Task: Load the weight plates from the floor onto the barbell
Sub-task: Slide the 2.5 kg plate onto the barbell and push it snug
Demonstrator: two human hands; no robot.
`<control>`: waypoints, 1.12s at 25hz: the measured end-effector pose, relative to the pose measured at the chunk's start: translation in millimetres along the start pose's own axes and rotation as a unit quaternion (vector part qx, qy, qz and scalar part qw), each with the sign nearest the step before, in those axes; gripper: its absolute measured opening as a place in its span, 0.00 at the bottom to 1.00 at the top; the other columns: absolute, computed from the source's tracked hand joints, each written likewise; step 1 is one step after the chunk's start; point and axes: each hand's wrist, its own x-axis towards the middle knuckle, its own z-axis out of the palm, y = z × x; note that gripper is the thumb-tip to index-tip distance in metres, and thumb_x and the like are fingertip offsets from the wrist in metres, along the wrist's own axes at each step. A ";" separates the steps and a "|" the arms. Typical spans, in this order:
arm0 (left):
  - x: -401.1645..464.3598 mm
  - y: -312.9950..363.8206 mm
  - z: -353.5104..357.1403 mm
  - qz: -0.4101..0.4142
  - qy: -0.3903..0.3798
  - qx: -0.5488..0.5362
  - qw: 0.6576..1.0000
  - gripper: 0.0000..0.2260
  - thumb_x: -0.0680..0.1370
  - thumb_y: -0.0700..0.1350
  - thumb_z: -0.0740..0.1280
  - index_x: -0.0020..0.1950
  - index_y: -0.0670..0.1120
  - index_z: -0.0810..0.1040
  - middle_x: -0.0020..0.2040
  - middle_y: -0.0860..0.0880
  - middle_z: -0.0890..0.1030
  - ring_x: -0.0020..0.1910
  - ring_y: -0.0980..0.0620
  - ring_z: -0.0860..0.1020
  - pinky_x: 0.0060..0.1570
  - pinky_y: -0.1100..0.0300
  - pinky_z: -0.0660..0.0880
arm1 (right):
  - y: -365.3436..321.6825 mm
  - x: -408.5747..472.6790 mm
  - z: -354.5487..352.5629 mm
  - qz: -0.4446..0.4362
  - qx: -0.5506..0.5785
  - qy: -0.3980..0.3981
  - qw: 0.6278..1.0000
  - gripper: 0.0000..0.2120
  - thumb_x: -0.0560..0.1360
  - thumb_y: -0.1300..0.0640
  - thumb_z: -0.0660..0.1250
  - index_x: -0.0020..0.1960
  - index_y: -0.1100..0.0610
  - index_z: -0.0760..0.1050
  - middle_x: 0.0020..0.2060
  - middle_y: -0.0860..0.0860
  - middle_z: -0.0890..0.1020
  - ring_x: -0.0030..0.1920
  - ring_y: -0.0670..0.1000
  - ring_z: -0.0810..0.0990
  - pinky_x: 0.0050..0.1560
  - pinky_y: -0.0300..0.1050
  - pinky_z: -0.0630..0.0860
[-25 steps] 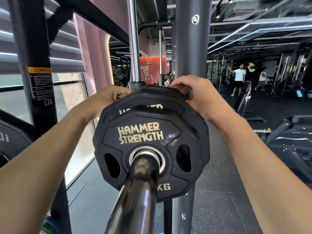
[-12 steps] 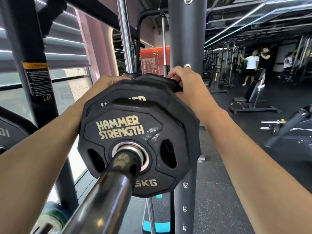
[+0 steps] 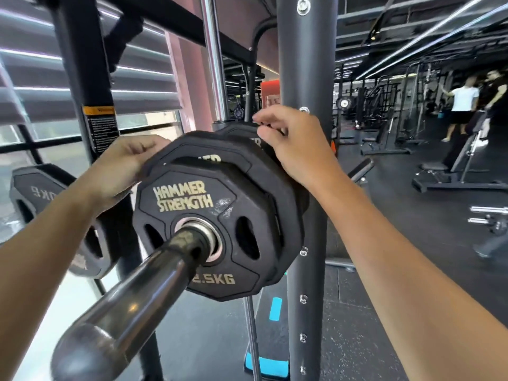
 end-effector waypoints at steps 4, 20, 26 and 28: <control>-39.5 0.7 -15.3 0.008 -0.069 -0.089 0.994 0.21 0.74 0.52 0.73 0.65 0.46 0.81 0.60 0.44 0.84 0.58 0.48 0.83 0.56 0.58 0.81 | -42.5 -13.3 11.5 -0.074 0.077 -0.071 0.992 0.10 0.81 0.56 0.66 0.60 0.52 0.81 0.54 0.43 0.84 0.57 0.42 0.81 0.63 0.40 0.75; 4.6 -9.0 3.2 0.175 -0.045 0.108 0.978 0.22 0.78 0.35 0.68 0.73 0.43 0.74 0.72 0.52 0.75 0.73 0.59 0.71 0.75 0.59 0.65 | -2.3 -17.8 21.8 -0.118 -0.138 -0.052 0.982 0.28 0.78 0.41 0.63 0.74 0.53 0.72 0.75 0.45 0.71 0.80 0.45 0.57 0.80 0.49 0.48; 35.3 -29.7 13.6 0.179 -0.049 0.064 0.980 0.23 0.79 0.37 0.70 0.72 0.48 0.74 0.71 0.50 0.77 0.72 0.53 0.74 0.74 0.52 0.68 | 12.8 -0.9 25.3 -0.050 -0.194 -0.052 0.978 0.32 0.78 0.40 0.66 0.78 0.51 0.65 0.78 0.45 0.66 0.79 0.44 0.57 0.78 0.47 0.56; 43.9 -33.9 18.5 0.170 -0.047 0.072 0.982 0.23 0.79 0.34 0.69 0.74 0.47 0.74 0.69 0.49 0.79 0.69 0.52 0.77 0.72 0.51 0.71 | 18.0 7.4 28.2 -0.035 -0.192 -0.049 0.979 0.30 0.78 0.42 0.68 0.77 0.51 0.67 0.76 0.46 0.69 0.77 0.46 0.63 0.77 0.47 0.60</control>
